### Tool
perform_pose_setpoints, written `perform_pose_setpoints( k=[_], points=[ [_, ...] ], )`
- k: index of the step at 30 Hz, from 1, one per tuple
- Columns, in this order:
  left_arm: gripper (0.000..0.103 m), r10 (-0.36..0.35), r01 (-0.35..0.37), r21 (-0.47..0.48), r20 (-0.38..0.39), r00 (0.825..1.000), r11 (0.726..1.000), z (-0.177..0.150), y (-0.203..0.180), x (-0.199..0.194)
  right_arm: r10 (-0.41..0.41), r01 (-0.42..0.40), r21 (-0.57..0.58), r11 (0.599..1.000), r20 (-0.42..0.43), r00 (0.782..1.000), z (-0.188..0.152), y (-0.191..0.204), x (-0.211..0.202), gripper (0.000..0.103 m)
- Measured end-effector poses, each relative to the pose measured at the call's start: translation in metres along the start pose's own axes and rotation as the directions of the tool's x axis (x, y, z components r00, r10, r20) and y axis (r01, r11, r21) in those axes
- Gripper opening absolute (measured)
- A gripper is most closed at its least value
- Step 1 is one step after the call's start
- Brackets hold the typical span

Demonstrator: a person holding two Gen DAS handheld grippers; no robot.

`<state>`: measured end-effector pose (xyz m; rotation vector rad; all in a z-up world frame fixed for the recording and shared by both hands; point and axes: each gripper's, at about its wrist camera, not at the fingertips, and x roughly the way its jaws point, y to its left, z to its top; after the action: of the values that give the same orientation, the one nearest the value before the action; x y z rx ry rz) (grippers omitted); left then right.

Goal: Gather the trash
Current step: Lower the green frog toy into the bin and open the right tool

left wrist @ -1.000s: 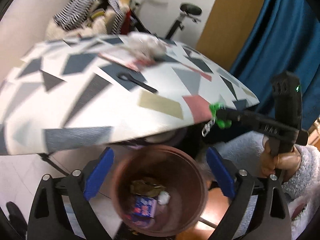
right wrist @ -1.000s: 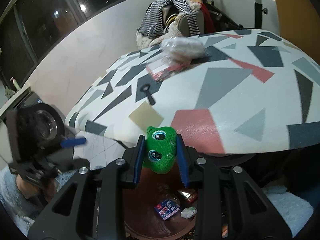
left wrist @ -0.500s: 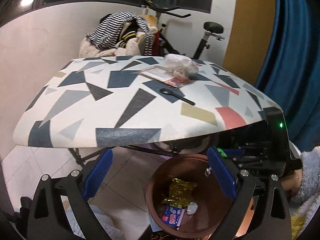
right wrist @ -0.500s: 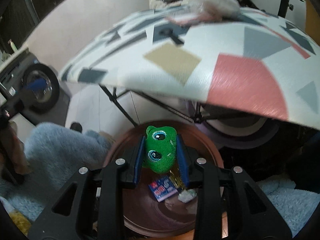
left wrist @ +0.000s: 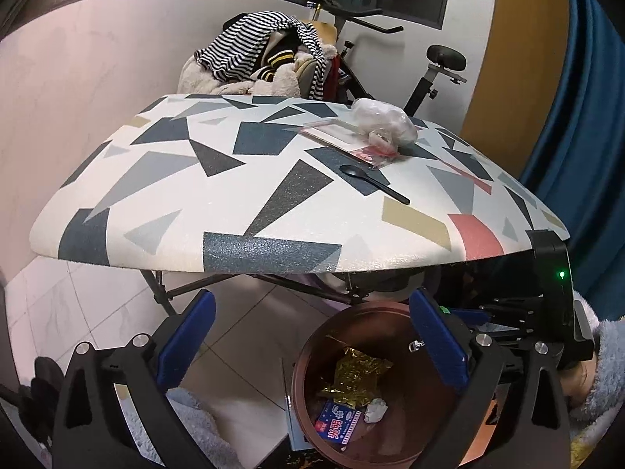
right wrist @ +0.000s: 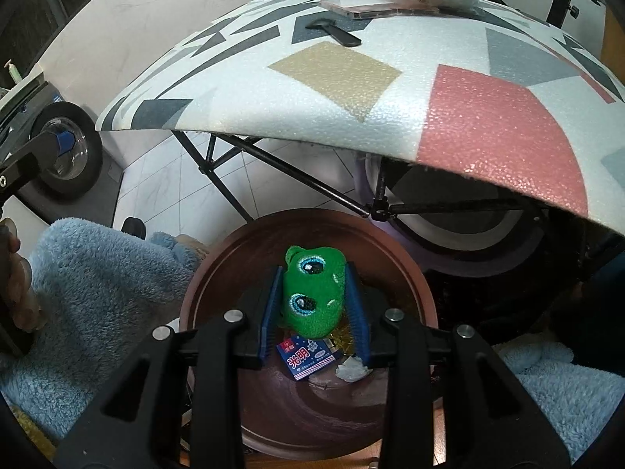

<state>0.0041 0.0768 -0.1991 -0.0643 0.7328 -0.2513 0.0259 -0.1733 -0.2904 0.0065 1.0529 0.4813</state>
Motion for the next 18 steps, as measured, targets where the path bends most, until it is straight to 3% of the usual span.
perform_pose_setpoints(
  k=[6,8,11,13,18],
  points=[
    [0.097,-0.006,0.006,-0.008,-0.008,1.0,1.0,-0.001,0.001,0.002,-0.014,0.014,-0.009,1.0,0.0,1.0,0.001,0.001,-0.001,0.037],
    [0.097,-0.015,0.015,-0.004,-0.01,1.0,1.0,-0.001,-0.001,0.002,-0.02,0.02,-0.01,1.0,0.003,1.0,0.001,0.002,-0.002,0.043],
    [0.097,-0.017,0.017,0.005,-0.013,1.0,1.0,-0.002,-0.002,0.003,-0.031,0.032,-0.012,0.999,0.017,0.999,0.001,0.002,-0.004,0.069],
    [0.097,-0.015,0.015,0.006,-0.014,1.0,1.0,-0.002,-0.003,0.003,-0.041,0.041,-0.013,0.999,0.03,0.999,0.001,0.002,-0.006,0.093],
    [0.097,-0.008,0.008,-0.011,-0.01,1.0,1.0,-0.002,0.0,0.003,-0.049,0.051,-0.028,0.998,0.061,0.997,0.004,0.002,-0.014,0.097]
  ],
)
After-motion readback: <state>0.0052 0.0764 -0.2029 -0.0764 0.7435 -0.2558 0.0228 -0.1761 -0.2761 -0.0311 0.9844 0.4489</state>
